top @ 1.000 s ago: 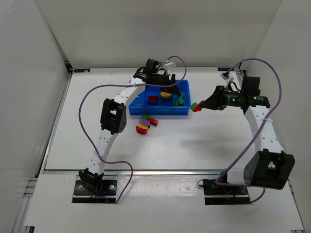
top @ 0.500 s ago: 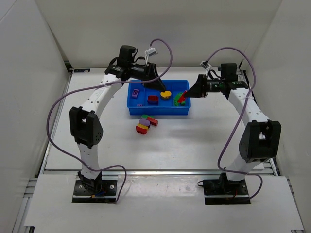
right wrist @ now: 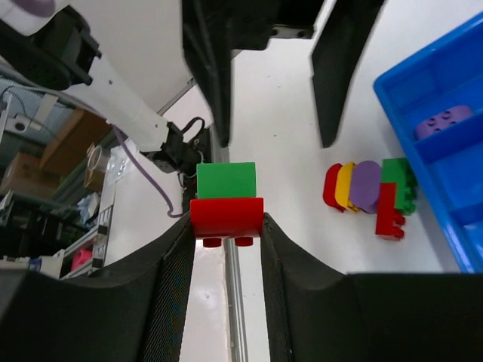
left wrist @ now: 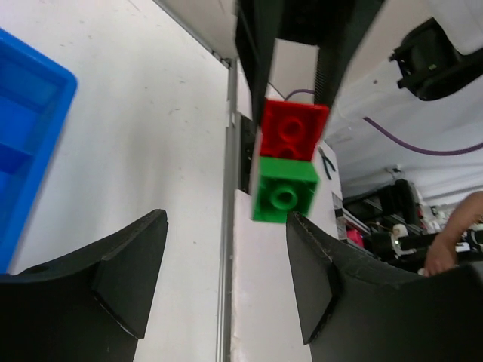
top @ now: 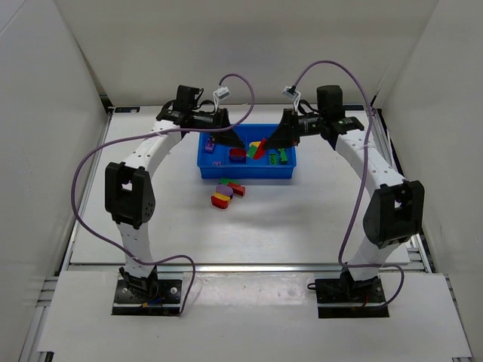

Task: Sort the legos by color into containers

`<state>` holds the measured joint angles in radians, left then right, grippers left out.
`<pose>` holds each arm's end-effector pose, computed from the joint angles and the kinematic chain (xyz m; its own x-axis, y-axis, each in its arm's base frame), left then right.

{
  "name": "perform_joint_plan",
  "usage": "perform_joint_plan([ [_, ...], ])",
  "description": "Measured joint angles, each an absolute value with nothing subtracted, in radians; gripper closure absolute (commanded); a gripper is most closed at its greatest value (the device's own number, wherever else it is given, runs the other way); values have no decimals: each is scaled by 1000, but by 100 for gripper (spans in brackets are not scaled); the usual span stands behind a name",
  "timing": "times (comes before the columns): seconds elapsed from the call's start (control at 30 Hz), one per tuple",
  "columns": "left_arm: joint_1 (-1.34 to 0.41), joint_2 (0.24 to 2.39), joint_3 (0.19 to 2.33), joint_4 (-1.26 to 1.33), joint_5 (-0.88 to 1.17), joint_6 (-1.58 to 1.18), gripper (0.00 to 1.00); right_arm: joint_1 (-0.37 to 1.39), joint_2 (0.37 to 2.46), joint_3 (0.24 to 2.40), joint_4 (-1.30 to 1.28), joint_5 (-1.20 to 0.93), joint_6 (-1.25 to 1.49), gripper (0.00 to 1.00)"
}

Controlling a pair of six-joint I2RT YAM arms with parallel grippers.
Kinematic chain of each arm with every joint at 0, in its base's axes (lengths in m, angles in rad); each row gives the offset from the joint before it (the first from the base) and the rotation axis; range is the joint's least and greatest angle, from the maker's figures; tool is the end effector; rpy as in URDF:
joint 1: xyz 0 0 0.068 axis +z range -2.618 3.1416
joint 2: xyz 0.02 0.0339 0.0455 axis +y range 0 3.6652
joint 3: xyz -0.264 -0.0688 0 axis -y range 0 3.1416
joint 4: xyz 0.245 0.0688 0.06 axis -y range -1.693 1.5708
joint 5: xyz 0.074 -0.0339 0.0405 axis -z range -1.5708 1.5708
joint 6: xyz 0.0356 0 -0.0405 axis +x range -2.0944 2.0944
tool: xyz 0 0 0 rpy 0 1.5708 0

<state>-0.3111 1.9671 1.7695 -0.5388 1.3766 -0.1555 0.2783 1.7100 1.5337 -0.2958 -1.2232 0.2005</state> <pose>0.4023 -0.1661 0.3135 -0.7480 0.2091 -0.6299 0.6431 -0.0065 -0.7658 0.3611 0.1380 0.3519 -0.6075 -0.1030 -0.7876 -0.7936 0.1204 0.5964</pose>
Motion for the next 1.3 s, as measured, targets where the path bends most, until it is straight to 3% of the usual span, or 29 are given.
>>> perform_joint_plan([
  [1.3, -329, 1944, 1679, -539, 1460, -41, 26, 275, 1697, 1526, -350, -1268, 146, 97],
])
